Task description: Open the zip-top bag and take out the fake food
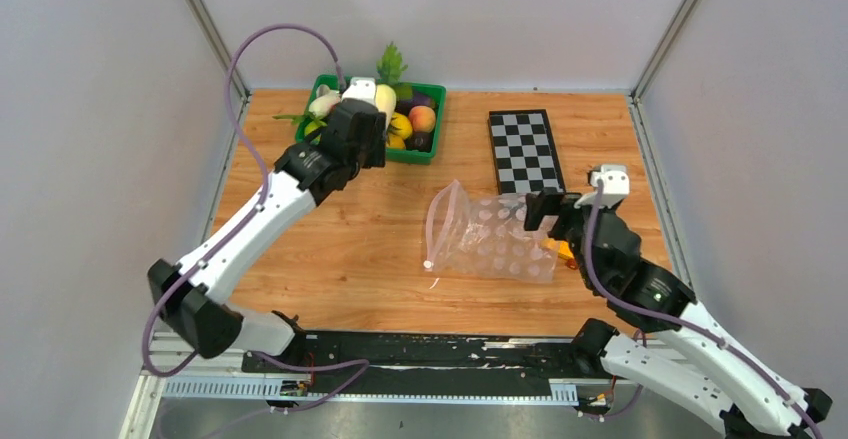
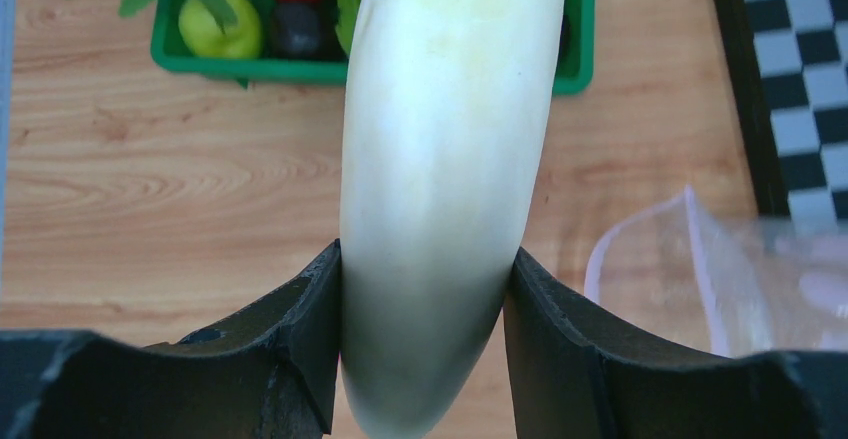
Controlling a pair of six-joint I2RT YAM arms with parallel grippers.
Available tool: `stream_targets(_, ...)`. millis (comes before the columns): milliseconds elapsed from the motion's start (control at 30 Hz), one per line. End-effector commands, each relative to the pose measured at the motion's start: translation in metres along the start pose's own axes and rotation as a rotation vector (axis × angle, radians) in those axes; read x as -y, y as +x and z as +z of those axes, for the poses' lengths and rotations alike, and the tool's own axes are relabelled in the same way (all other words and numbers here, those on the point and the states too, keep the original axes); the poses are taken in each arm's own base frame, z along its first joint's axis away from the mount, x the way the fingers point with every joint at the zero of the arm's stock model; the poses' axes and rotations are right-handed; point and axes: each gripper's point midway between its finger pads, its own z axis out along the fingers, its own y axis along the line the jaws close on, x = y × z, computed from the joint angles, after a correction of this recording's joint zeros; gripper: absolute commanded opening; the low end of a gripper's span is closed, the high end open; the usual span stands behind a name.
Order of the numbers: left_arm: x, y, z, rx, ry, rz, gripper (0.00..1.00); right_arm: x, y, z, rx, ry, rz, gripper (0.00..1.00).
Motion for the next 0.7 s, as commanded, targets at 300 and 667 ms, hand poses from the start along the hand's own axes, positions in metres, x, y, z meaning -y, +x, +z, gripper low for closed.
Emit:
stream_targets(300, 0.045, -0.069, 0.150, 0.104, -0.074, -0.053, 0.00, 0.079, -0.049, -0.061, 0.218, 0.154, -0.027, 1.00)
stream_targets(667, 0.034, -0.044, 0.237, 0.123, -0.311, -0.053, 0.06, 0.106, -0.039, -0.075, 0.283, 0.206, -0.001, 1.00)
